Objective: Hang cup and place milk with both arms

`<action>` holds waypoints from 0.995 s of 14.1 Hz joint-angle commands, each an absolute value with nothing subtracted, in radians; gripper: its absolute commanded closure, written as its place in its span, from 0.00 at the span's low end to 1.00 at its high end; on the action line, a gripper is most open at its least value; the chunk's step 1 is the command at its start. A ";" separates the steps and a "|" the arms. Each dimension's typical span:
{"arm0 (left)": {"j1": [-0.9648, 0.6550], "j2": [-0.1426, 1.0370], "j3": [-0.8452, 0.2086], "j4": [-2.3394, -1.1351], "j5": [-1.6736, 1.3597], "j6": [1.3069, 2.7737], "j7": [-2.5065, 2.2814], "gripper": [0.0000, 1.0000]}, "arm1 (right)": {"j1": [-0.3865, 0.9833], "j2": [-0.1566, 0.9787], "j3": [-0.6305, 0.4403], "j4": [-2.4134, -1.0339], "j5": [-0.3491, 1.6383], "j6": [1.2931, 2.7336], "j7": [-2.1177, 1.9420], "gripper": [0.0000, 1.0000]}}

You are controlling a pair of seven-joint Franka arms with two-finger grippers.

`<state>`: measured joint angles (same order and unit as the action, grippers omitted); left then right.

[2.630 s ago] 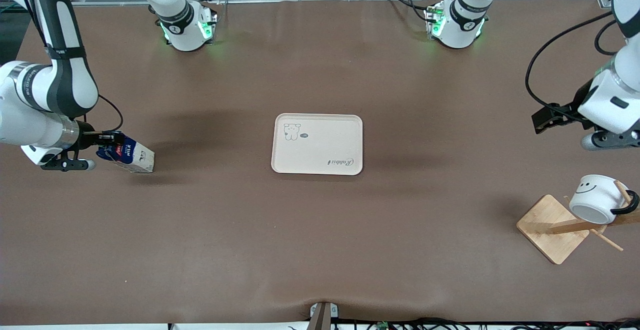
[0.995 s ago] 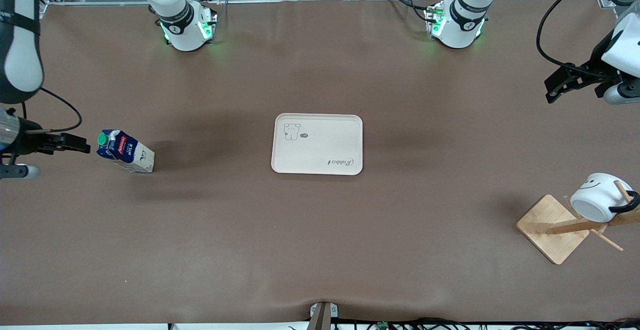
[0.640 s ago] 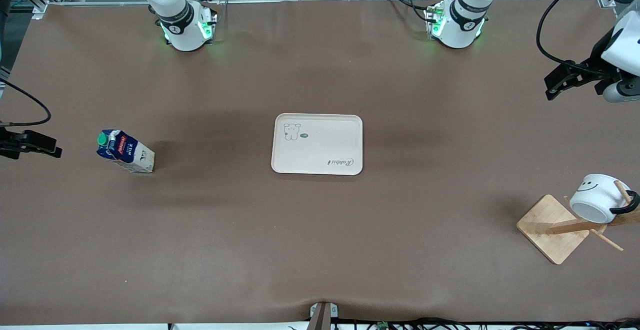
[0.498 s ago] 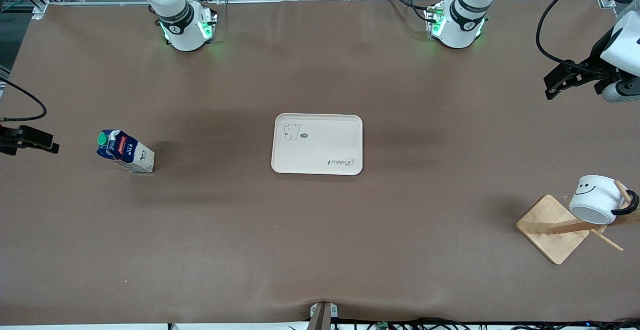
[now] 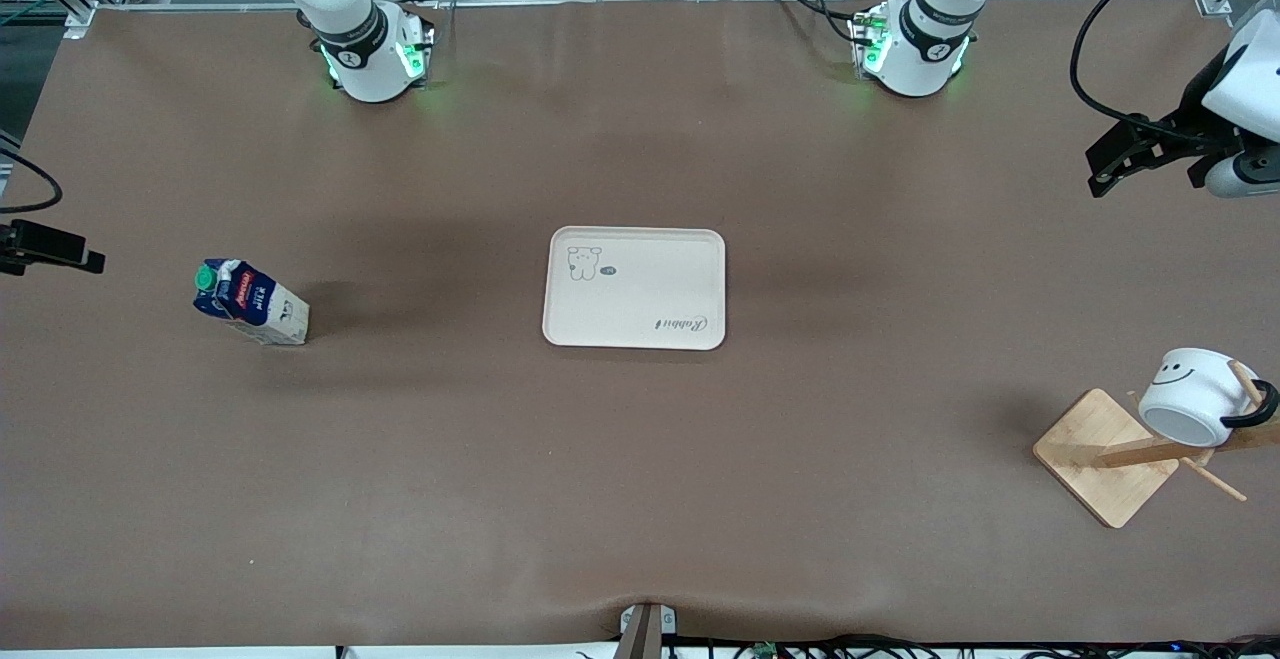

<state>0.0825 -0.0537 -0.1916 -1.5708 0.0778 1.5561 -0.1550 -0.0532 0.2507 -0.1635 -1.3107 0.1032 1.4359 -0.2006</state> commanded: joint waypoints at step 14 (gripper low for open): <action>0.092 -0.038 -0.192 -1.552 0.032 1.516 -0.086 0.00 | 0.019 -0.086 -0.150 -1.609 -0.017 1.433 -0.196 0.00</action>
<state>0.0841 -0.0320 -0.1961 -1.5666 0.0523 1.5419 -0.1229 0.0348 -0.0693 -0.1345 -1.6142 -0.0034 1.4325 -0.1981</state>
